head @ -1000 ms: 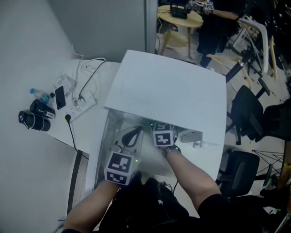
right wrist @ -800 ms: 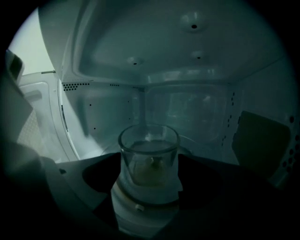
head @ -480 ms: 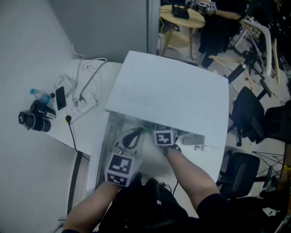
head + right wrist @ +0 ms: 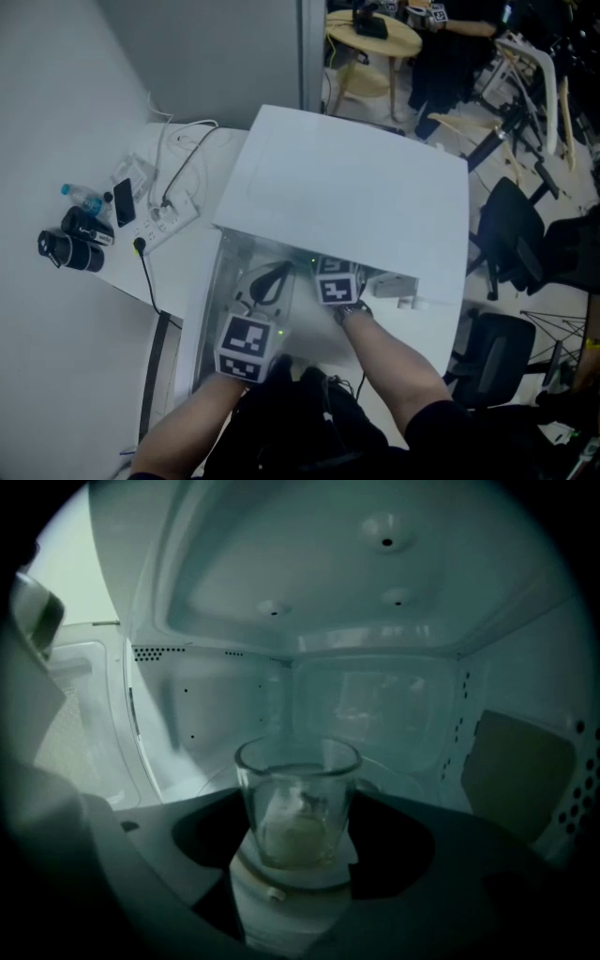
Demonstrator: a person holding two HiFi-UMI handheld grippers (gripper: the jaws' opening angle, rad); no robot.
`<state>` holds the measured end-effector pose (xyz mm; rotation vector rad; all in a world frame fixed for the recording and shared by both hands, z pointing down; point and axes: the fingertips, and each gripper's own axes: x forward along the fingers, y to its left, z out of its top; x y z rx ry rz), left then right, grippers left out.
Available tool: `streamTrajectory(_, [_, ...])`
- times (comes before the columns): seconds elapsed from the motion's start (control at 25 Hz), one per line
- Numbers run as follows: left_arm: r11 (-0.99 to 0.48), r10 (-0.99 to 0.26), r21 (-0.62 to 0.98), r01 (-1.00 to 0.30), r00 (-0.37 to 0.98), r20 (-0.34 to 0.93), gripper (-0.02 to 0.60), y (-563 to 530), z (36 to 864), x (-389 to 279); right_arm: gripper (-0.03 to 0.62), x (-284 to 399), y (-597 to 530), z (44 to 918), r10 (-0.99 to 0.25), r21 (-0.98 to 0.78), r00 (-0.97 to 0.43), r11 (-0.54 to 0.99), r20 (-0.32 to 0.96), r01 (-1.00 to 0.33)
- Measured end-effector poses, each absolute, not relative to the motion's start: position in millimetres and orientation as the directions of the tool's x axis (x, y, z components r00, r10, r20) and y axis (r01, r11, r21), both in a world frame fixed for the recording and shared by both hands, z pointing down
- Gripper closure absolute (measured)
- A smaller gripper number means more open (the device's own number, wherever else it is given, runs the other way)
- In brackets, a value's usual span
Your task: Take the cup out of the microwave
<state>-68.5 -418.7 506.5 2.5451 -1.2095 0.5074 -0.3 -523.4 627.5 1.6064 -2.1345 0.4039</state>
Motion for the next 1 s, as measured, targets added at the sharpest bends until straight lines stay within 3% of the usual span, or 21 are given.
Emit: streamTrajectory(1.0, [-0.521, -0.787, 0.052, -0.852, 0.503, 0.358, 0.586, -356.2, 471.5, -68.6, 0.247, -18.1, -438.8, 586.0, -0.805, -0.04, -0.387, 0.415, 0.449, -0.909])
